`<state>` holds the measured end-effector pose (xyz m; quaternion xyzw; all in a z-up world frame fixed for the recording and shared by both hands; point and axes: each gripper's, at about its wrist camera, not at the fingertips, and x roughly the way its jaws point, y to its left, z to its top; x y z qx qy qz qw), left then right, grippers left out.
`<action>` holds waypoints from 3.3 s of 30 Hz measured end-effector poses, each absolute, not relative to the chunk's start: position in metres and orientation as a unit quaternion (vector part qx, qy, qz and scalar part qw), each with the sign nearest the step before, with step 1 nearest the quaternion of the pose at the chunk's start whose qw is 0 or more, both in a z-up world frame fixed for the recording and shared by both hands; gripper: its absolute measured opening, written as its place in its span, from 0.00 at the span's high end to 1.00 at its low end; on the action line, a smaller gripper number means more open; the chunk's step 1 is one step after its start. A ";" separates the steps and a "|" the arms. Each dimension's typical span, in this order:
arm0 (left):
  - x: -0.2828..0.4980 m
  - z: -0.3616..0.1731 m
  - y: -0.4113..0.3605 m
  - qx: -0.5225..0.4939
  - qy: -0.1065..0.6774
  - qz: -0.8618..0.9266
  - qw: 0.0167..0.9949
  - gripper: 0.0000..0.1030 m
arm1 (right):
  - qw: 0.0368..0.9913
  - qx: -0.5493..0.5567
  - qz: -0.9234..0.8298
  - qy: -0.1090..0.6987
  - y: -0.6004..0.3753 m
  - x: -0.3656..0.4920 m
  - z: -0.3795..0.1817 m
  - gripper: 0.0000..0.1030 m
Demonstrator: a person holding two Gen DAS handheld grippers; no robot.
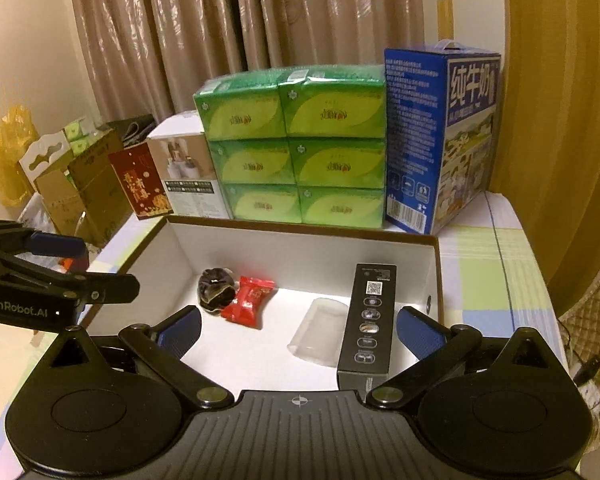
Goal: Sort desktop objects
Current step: 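Lower and release the red packet and clear case inside the box, then withdraw both tools from the cardboard box, then reach the left tool to the green tube while the right tool reaches the cotton swab bag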
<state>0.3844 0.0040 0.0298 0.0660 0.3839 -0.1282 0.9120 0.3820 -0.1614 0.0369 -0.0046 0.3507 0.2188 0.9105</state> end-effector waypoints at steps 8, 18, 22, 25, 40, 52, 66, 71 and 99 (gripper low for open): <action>0.348 0.048 0.011 0.073 0.361 -0.114 0.923 0.11 | 0.913 0.004 0.218 0.345 -0.164 0.347 0.050 0.02; 0.299 0.066 0.018 0.062 0.338 -0.113 0.932 0.03 | 0.917 0.016 0.219 0.333 -0.174 0.300 0.066 0.02; 0.281 0.072 0.020 0.055 0.332 -0.112 0.935 0.01 | 0.919 0.019 0.220 0.326 -0.177 0.283 0.071 0.02; 0.268 0.076 0.020 0.056 0.328 -0.109 0.937 0.01 | 0.921 0.020 0.220 0.321 -0.180 0.270 0.075 0.02; 0.213 0.070 0.031 0.044 0.344 -0.101 0.933 0.01 | 0.923 0.010 0.228 0.311 -0.187 0.211 0.077 0.02; 0.174 0.046 0.044 0.056 0.366 -0.090 0.925 0.01 | 0.911 0.003 0.248 0.330 -0.194 0.183 0.063 0.02; 0.149 0.020 0.048 0.059 0.396 -0.082 0.913 0.01 | 0.897 0.003 0.251 0.363 -0.201 0.163 0.035 0.02; 0.143 0.015 0.045 0.064 0.401 -0.087 0.910 0.01 | 0.890 0.016 0.253 0.379 -0.205 0.161 0.029 0.02; 0.154 -0.023 0.051 0.068 0.446 -0.099 0.887 0.04 | 0.878 0.010 0.200 0.436 -0.207 0.174 -0.017 0.02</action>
